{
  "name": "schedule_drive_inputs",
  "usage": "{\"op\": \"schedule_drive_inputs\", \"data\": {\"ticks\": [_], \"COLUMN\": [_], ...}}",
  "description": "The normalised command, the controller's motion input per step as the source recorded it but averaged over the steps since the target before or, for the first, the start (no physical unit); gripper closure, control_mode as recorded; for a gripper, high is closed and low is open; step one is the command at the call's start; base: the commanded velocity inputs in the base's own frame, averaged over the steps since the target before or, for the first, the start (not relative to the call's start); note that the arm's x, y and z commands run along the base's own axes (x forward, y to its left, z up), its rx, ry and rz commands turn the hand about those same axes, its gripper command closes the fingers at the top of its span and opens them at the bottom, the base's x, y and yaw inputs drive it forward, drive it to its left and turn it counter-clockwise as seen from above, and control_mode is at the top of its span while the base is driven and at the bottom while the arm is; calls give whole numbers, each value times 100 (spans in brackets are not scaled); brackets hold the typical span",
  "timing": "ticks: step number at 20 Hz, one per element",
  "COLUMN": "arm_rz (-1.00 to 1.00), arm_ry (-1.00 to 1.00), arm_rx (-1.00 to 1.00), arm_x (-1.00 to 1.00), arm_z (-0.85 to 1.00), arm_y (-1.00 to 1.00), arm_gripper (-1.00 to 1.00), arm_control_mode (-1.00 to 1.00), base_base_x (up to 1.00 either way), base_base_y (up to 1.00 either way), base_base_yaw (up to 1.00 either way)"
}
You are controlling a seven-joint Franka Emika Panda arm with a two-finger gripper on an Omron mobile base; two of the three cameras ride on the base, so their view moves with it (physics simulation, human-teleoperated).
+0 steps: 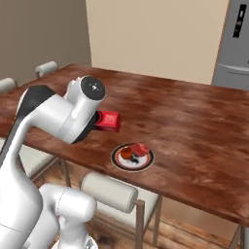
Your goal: Retrieve the tupperware and aluminum foil from the cabinet and place them on the dining counter near the plate with tomato and steak to prepare for storing leftovers.
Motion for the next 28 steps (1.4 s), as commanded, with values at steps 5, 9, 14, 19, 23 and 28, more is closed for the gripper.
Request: {"op": "schedule_drive_inputs", "data": {"ticks": [5, 9, 14, 19, 23, 28], "arm_rz": [0, 0, -6, -29, -29, -37], "arm_ry": [0, 0, -2, -1, 0, 0], "arm_rx": [0, 0, 0, 1, 1, 1], "arm_x": [0, 0, 5, 31, 18, -1], "arm_z": [0, 0, -1, -13, -15, 0], "arm_y": [0, 0, -4, -34, -34, -17], "arm_gripper": [100, 100, 100, 100, 100, 100], "arm_control_mode": [100, 100, -100, -100, -100, -100], "base_base_x": [64, 57, 33, 0, 0, 0], "base_base_y": [-3, -2, -8, 0, 0, 0], "base_base_yaw": [-32, -32, -25, 0, 0, 0]}}
